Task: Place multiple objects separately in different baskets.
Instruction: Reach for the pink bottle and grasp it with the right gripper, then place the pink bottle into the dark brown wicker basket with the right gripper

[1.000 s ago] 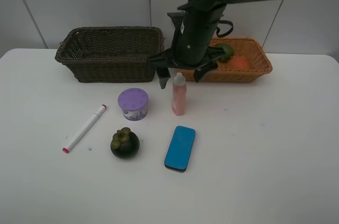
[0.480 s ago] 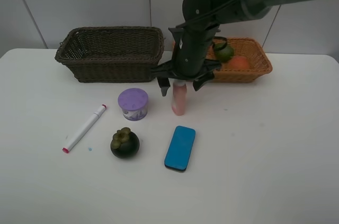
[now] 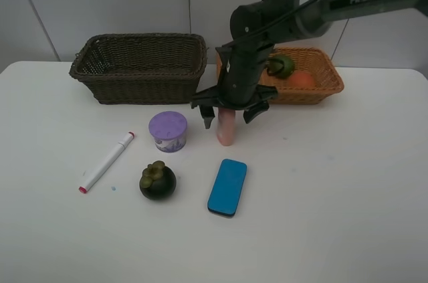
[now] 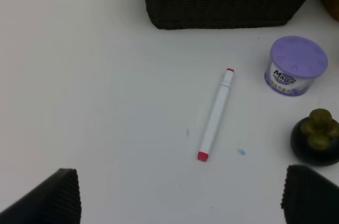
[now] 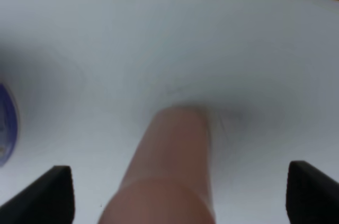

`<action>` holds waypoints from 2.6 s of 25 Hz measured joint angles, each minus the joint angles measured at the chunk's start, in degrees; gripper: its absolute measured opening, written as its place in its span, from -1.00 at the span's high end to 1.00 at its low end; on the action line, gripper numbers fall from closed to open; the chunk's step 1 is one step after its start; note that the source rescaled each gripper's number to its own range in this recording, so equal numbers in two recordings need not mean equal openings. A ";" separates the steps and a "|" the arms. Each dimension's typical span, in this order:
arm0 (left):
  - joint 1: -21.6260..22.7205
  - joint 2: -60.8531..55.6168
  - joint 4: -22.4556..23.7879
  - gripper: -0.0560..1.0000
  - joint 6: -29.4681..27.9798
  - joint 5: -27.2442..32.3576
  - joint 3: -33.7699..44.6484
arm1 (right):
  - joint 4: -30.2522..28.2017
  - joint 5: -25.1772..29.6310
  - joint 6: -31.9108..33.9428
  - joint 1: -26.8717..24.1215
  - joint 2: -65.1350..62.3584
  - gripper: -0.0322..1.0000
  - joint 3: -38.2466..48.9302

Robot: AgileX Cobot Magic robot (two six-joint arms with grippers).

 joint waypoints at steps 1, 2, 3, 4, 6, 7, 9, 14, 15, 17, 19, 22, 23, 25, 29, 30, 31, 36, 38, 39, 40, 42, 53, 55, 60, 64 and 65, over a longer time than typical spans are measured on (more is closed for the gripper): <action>0.00 0.00 0.00 -1.00 0.00 0.00 0.00 | 0.00 -0.40 0.00 0.00 0.00 -0.89 0.00; 0.00 0.00 0.00 -1.00 0.00 0.00 0.00 | 0.00 -0.63 0.00 0.00 0.00 -0.89 0.00; 0.00 0.00 0.00 -1.00 0.00 0.00 0.00 | 0.00 -0.80 0.00 0.00 0.00 -0.89 0.00; 0.00 0.00 0.00 -1.00 0.00 0.00 0.00 | 0.00 -0.80 0.00 0.00 0.00 -0.89 0.00; 0.00 0.00 0.00 -1.00 0.00 0.00 0.00 | 0.00 -0.80 0.00 0.00 0.00 -0.89 0.00; 0.00 0.00 0.00 -1.00 0.00 0.00 0.00 | 0.00 -0.80 0.00 0.00 0.00 -0.89 0.00; 0.00 0.00 0.00 -1.00 0.00 0.00 0.00 | 0.06 -0.80 0.00 0.00 0.00 -0.88 0.00; 0.00 0.00 0.00 -1.00 0.00 0.00 0.00 | 0.47 -0.55 0.00 0.00 0.00 0.45 0.00; 0.00 0.00 0.00 -1.00 0.00 0.00 0.00 | 0.46 -0.40 0.00 0.00 0.00 0.88 0.00; 0.00 0.00 0.00 -1.00 0.00 0.00 0.00 | 0.63 -0.41 0.01 0.00 0.00 0.94 0.00; 0.00 0.00 0.00 -1.00 0.00 0.00 0.00 | 0.63 -0.41 0.01 0.00 0.00 0.94 0.00; 0.00 0.00 0.00 -1.00 0.00 0.00 0.00 | 0.63 -0.41 0.01 0.00 0.00 0.94 0.00; 0.00 0.00 0.00 -1.00 0.00 0.00 0.00 | 0.63 -0.41 0.01 0.00 0.00 0.94 0.00; 0.00 0.00 0.00 -1.00 0.00 0.00 0.00 | 0.63 -0.41 0.01 0.00 0.00 0.94 0.00; 0.00 0.00 0.00 -1.00 0.00 0.00 0.00 | 0.63 -0.41 0.01 0.00 0.00 0.94 0.00; 0.00 0.00 0.00 -1.00 0.00 0.00 0.00 | 0.63 -0.41 0.01 0.00 0.00 0.94 0.00; 0.00 0.00 0.00 -1.00 0.00 0.00 0.00 | 0.63 -0.39 0.01 0.00 0.00 0.94 0.00; 0.00 0.00 0.00 -1.00 0.00 0.00 0.00 | 0.63 1.19 0.01 0.00 -0.27 0.94 0.00; 0.00 0.00 0.00 -1.00 0.00 0.00 0.00 | 0.73 2.77 0.01 0.00 -0.98 0.94 0.00; 0.00 0.00 0.00 -1.00 0.00 0.00 0.00 | 0.90 3.26 0.01 0.00 -1.52 0.94 0.00; 0.00 0.00 0.00 -1.00 0.00 0.00 0.00 | 1.05 3.70 0.01 0.00 -2.37 0.94 0.00; 0.00 0.00 0.00 -1.00 0.00 0.00 0.00 | 1.16 4.18 0.01 0.00 -4.66 0.94 0.00; 0.00 0.00 0.00 -1.00 0.00 0.00 0.00 | -0.11 -2.96 -0.21 0.00 -17.12 0.94 -0.21; 0.00 0.00 0.00 -1.00 0.00 0.00 0.00 | -0.31 -5.17 -1.20 0.00 -17.11 0.94 -1.17; 0.00 0.00 0.00 -1.00 0.00 0.00 0.00 | -0.43 -10.97 -4.63 0.00 -15.83 0.94 -4.81; 0.00 0.00 0.00 -1.00 0.00 0.00 0.00 | -0.49 -14.79 -6.57 0.00 -12.07 0.94 -9.19; 0.00 0.00 0.00 -1.00 0.00 0.00 0.00 | -0.55 -15.35 -6.83 0.00 -10.63 0.94 -10.62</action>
